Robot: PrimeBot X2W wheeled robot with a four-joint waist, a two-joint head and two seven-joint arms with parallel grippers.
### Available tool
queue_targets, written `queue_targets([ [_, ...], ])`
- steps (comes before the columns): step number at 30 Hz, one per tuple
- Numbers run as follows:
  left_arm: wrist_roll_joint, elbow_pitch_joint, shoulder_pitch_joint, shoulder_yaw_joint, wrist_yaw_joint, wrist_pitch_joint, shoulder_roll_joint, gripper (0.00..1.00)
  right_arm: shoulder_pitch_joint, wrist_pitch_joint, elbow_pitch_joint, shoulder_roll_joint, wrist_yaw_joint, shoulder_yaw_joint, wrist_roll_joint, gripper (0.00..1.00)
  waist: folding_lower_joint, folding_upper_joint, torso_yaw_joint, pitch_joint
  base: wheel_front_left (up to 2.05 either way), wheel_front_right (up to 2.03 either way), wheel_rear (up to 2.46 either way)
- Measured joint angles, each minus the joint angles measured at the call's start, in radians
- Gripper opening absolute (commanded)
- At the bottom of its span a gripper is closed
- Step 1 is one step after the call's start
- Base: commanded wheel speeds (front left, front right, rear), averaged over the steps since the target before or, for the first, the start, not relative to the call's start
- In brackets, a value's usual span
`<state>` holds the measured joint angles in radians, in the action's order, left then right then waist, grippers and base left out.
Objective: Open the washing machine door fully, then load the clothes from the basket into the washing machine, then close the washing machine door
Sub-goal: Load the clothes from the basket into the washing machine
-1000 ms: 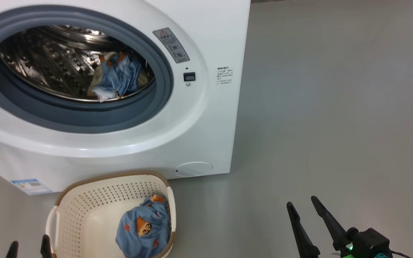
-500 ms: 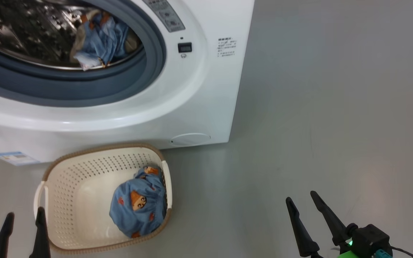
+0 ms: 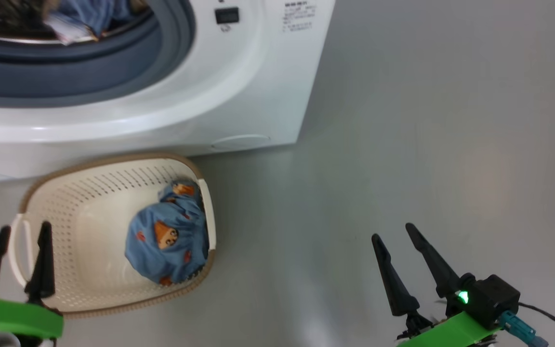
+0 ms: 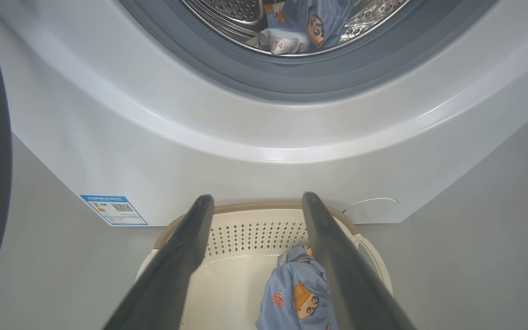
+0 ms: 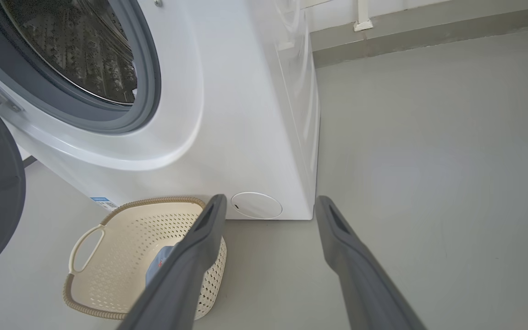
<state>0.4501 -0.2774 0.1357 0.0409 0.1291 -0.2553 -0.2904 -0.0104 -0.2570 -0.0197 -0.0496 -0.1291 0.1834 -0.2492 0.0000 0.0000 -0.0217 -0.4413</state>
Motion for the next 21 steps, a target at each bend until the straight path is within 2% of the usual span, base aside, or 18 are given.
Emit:
queue_targets([
  [2,0.019,-0.027,0.046,-0.022,0.0,0.0,-0.032,1.0,-0.014,0.0,0.015,0.0,0.0,0.003,-0.002,1.0,0.0001,0.0,-0.013,-0.042,0.0,0.0,0.0],
  [9,0.091,-0.106,0.158,-0.075,0.0,0.0,-0.091,1.0,-0.037,0.0,0.043,-0.001,0.0,0.02,-0.006,1.0,0.0,0.0,-0.043,-0.145,0.0,0.0,0.0],
  [15,0.143,-0.172,0.257,-0.168,0.0,0.0,-0.157,1.0,-0.066,0.0,0.069,-0.001,0.0,0.033,-0.006,1.0,0.0,0.0,-0.063,-0.235,0.0,0.0,0.0],
  [21,0.2,-0.234,0.337,-0.276,0.0,0.0,-0.198,1.0,-0.098,0.0,0.083,-0.001,0.0,0.042,-0.006,1.0,0.0,0.0,-0.079,-0.317,0.0,0.0,0.0],
])
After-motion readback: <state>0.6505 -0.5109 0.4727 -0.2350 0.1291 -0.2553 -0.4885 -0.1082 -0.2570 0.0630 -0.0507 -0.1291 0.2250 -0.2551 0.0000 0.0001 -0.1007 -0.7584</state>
